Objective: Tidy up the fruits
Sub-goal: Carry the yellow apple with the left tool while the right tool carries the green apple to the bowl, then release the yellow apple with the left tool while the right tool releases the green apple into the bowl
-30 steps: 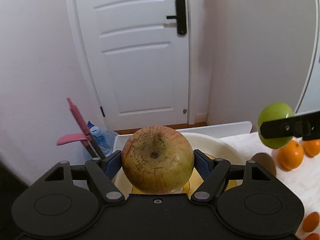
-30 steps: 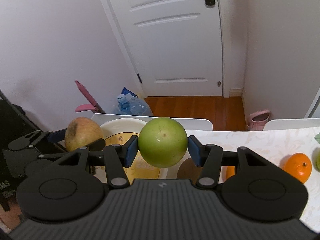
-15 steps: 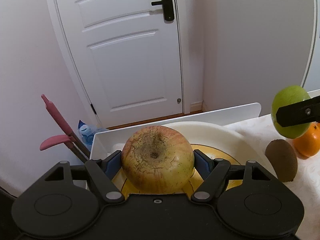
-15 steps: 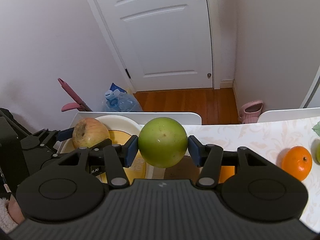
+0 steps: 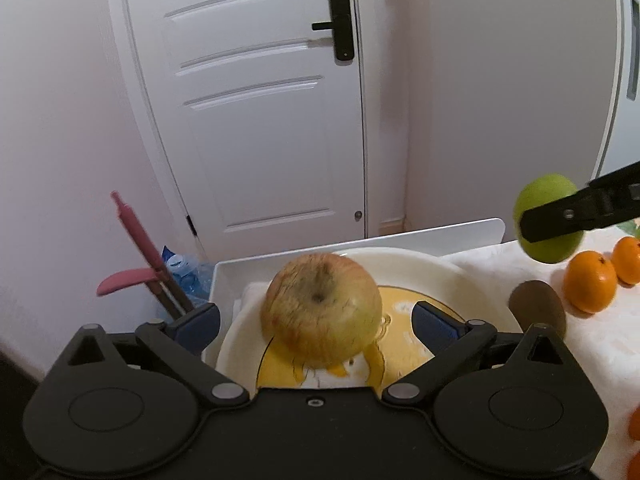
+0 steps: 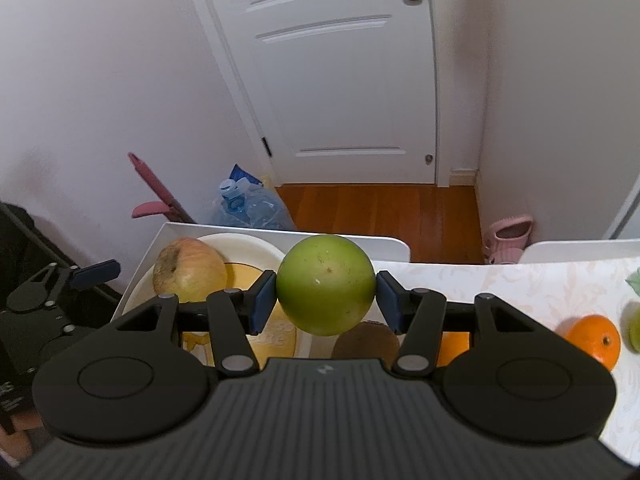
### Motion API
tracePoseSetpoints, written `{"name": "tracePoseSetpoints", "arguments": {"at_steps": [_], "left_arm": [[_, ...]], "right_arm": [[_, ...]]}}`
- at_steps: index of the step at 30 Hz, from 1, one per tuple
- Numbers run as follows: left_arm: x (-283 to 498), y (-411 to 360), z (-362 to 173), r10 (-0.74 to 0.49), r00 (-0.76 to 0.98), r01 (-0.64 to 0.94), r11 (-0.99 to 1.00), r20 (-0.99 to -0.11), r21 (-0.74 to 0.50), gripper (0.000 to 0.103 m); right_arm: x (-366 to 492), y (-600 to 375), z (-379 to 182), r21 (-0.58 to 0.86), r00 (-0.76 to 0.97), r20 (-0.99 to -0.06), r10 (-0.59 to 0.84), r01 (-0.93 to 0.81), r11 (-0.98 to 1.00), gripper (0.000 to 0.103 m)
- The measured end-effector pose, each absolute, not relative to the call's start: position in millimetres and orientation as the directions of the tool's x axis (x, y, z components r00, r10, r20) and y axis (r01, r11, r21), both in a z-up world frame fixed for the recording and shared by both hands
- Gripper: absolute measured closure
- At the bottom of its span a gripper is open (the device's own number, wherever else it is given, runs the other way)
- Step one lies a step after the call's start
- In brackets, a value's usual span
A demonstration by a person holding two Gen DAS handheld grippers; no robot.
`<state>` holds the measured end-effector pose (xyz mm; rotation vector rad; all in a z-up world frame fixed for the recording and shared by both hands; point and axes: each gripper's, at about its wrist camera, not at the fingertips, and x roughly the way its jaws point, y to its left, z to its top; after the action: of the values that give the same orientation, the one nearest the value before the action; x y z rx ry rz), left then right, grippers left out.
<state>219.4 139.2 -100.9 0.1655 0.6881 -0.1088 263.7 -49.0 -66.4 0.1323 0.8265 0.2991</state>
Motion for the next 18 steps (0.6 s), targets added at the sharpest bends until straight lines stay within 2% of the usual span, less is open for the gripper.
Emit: {"name": "tracePoseSetpoints", "arguments": {"at_steps": [8,18], "left_arm": [[192,159,-88,0.001,0.773,0.085,0.991,-0.635,0.105,0.000],[178,172,-89,0.025,0.764,0.033,0.996,-0.645,0.078,0.000]], "right_arm": [[264,-29,-66,0.190,0.626,-0.695,0.354,-0.315,0.930,0.034],[274,11,-103,0.116,0.568,-0.718,0.402,-0.472,0.874,0.034]]}}
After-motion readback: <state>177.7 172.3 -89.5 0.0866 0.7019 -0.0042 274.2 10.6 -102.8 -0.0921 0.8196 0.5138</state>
